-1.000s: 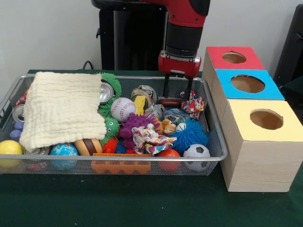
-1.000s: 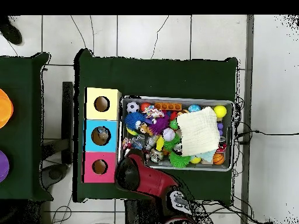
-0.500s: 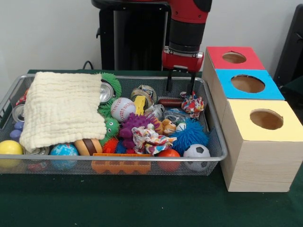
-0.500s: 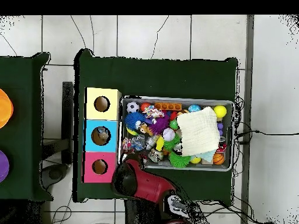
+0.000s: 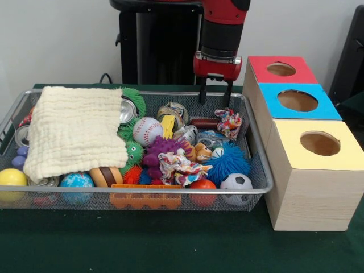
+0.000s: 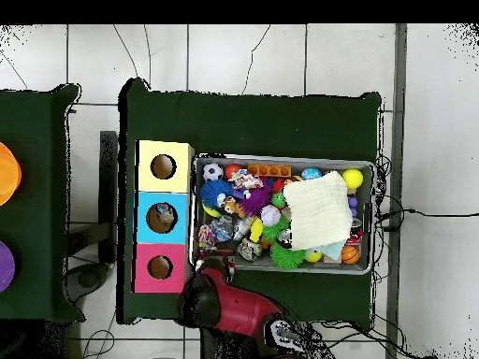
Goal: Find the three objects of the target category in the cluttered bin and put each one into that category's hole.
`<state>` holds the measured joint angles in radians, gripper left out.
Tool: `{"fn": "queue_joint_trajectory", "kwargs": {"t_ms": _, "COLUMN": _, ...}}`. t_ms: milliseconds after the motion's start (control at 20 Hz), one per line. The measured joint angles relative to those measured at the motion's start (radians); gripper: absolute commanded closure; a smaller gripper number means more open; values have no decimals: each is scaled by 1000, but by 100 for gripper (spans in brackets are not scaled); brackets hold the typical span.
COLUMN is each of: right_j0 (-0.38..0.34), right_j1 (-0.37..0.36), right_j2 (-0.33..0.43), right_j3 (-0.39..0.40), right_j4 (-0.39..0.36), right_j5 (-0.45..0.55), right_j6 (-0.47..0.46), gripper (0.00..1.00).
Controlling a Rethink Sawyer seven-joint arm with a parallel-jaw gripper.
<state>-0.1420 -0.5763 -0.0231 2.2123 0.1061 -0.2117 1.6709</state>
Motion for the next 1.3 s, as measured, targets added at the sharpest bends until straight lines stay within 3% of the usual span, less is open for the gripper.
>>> {"fn": "queue_joint_trajectory", "kwargs": {"t_ms": 700, "right_j0": -49, "right_j1": 22, "right_j2": 7, "right_j3": -27, "right_j4": -24, "right_j5": -6, "right_j6": 0, "gripper": 0}}
{"fn": "queue_joint_trajectory", "kwargs": {"t_ms": 1300, "right_j0": -92, "right_j1": 33, "right_j2": 32, "right_j3": -102, "right_j4": -36, "right_j5": -6, "right_j6": 0, "gripper": 0}}
